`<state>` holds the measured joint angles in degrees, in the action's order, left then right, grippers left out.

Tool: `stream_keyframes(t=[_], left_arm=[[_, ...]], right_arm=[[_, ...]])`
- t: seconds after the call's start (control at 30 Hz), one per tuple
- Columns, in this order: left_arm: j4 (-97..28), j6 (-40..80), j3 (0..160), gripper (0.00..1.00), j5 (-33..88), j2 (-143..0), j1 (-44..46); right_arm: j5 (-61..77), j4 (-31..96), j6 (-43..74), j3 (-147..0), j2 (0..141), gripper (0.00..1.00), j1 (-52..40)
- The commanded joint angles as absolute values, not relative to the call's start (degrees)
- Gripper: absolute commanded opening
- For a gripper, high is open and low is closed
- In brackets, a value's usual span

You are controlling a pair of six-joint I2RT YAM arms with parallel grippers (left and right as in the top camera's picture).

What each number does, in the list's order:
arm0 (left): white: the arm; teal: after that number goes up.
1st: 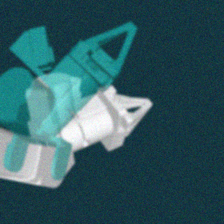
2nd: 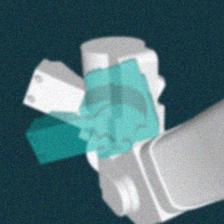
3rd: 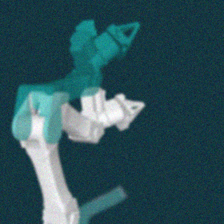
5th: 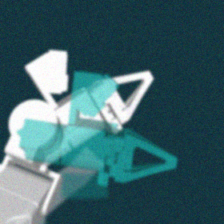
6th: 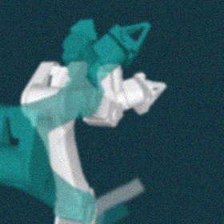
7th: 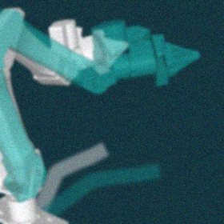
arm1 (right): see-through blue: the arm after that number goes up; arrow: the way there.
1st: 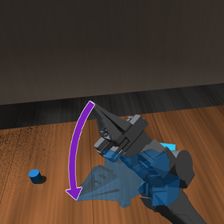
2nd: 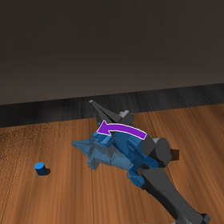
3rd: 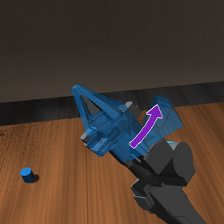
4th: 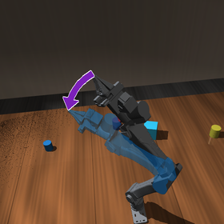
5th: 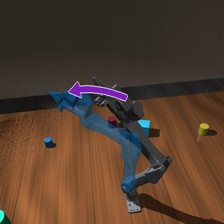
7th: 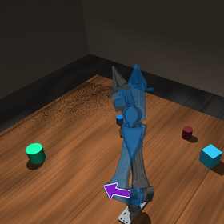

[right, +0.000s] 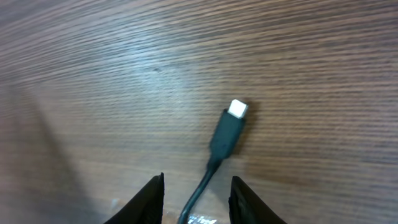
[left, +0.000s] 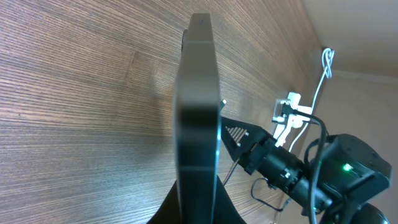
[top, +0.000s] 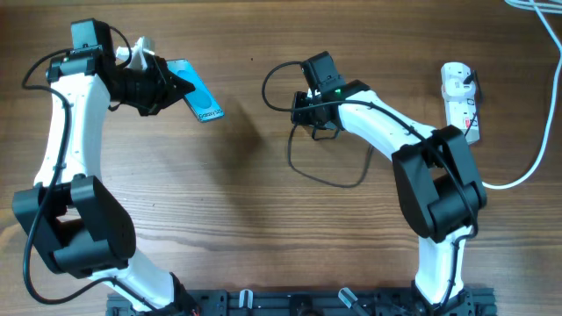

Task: Plug charger to phone and switch on socket
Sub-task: 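Lower the right gripper and grasp the USB-C plug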

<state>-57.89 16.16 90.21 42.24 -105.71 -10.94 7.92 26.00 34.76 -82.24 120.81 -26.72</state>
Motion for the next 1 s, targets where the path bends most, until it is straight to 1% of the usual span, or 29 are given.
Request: stream_keyframes(t=[0.0, 0.23, 0.37, 0.5, 0.53, 0.57, 0.73, 0.97], left_arm=[[-57.82, 15.22, 90.32, 0.04, 43.57, -104.14, -10.98], [-58.19, 15.22, 90.32, 0.04, 43.57, -104.14, -11.00], [-58.19, 15.22, 90.32, 0.04, 43.57, -104.14, -10.98], [-58.57, 15.20, 90.32, 0.04, 43.57, -104.14, -10.98], [-58.74, 15.22, 90.32, 0.04, 43.57, -104.14, -10.98], [-58.85, 15.20, 90.32, 0.04, 43.55, -104.14, -10.98], [-59.05, 15.22, 90.32, 0.04, 43.57, -104.14, -10.98], [-59.02, 15.22, 90.32, 0.04, 43.57, -104.14, -10.98]], right_arm=[[4.62, 24.86, 34.41, -83.13, 123.24, 0.35, -26.59], [4.45, 22.39, 34.48, -83.13, 124.86, 0.34, -26.59], [4.12, 21.58, 34.48, -83.13, 125.27, 0.27, -26.59], [2.28, 21.61, 34.28, -83.13, 125.27, 0.13, -26.59], [2.33, 21.54, 33.54, -83.13, 125.27, 0.06, -26.59], [2.35, 21.45, 32.91, -83.13, 125.27, 0.05, -26.59], [4.99, 22.13, 29.15, -83.26, 124.60, 0.04, -26.65], [4.51, 29.32, 24.27, -83.31, 118.54, 0.04, -26.65]])
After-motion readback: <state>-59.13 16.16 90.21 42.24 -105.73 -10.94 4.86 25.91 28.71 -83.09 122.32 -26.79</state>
